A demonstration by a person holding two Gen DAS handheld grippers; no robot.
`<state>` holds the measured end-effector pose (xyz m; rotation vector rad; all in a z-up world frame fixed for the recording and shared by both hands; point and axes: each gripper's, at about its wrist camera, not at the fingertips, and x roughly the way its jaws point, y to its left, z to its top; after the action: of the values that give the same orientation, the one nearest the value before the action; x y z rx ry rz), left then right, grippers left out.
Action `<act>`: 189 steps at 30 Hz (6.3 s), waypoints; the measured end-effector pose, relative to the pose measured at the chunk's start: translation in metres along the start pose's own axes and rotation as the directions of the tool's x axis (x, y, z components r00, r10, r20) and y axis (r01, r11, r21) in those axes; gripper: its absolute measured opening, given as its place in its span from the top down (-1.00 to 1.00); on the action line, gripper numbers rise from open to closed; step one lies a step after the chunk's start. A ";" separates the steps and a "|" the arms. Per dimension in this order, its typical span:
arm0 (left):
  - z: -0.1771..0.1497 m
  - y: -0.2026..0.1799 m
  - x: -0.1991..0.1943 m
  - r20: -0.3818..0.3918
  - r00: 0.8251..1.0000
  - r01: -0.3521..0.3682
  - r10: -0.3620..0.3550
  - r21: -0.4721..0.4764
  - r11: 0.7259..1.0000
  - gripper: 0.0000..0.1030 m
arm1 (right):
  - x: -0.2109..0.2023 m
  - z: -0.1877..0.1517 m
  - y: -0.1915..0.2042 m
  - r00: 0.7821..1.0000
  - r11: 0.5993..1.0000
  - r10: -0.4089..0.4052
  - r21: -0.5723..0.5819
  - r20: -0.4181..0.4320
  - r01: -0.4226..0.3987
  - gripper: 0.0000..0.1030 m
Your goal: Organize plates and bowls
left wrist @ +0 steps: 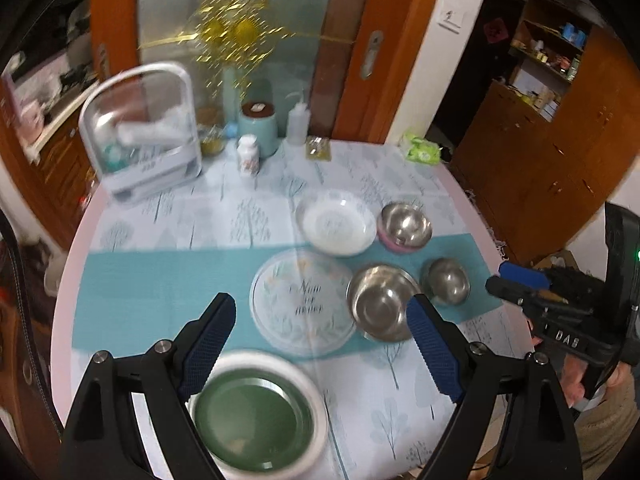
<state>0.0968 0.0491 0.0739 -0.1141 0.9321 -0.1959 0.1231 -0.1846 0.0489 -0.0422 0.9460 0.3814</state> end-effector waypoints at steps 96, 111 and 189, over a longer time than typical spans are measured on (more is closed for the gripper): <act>0.020 0.127 0.282 -0.315 0.938 0.026 -0.144 -0.351 0.936 0.82 | 0.265 0.022 -0.030 0.952 0.948 0.160 0.311 -0.260 -0.074 0.76; -0.124 0.140 0.125 -0.284 0.957 -0.087 -0.057 -0.469 0.879 0.82 | 0.173 -0.061 0.076 0.930 0.970 0.242 0.040 -0.277 -0.240 0.75; -0.232 0.150 0.081 -0.218 0.965 -0.227 0.146 -0.414 0.881 -0.09 | 0.187 -0.150 0.182 0.908 0.941 -0.010 -0.311 -0.419 -0.133 0.21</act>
<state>-0.0257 0.1752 -0.1541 -0.4260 1.1522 0.1916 0.0422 0.0111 -0.1647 -0.4196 1.2987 0.6052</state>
